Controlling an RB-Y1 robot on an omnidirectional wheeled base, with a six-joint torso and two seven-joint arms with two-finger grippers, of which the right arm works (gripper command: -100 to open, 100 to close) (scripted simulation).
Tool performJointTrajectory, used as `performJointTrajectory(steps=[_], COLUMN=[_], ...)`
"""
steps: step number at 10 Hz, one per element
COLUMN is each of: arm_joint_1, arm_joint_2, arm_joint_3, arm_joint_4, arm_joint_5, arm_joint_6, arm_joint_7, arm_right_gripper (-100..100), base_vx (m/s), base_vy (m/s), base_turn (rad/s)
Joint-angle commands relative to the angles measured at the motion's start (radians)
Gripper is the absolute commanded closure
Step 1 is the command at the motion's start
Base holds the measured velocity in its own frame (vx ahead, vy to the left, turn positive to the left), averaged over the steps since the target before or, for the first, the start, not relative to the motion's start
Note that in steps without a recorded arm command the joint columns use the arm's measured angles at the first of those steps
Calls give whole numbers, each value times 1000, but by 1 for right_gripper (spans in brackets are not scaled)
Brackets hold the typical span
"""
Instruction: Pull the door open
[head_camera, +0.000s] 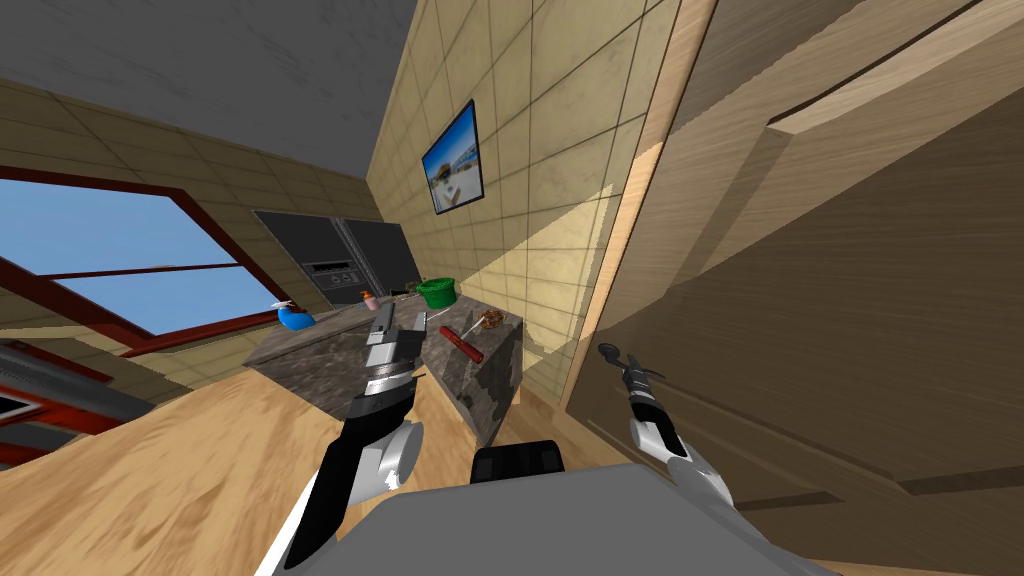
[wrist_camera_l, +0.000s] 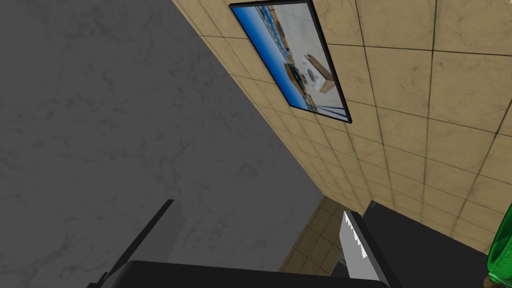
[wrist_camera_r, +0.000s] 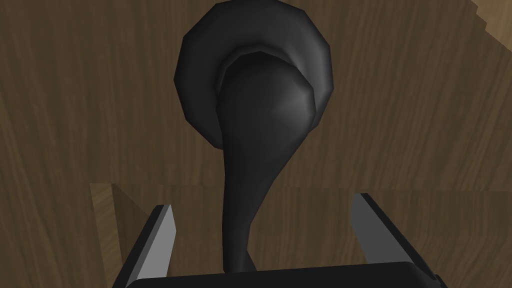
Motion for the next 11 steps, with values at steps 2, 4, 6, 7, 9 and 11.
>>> performJointTrajectory(steps=[2,4,6,7,9,11], arm_joint_1=[0,0,0,0,1,-3], arm_joint_2=[0,0,0,0,1,-3], arm_joint_3=[0,0,0,0,16,36], arm_joint_4=[0,0,0,0,-2,-10], arm_joint_5=[0,0,0,0,7,17], arm_joint_6=[0,0,0,0,8,13], arm_joint_7=[0,0,0,0,-10,-21], arm_right_gripper=[100,100,100,100,100,100], base_vx=[0,0,0,0,-164,-189], base_vy=[0,0,0,0,62,64], base_turn=[0,0,0,0,29,20])
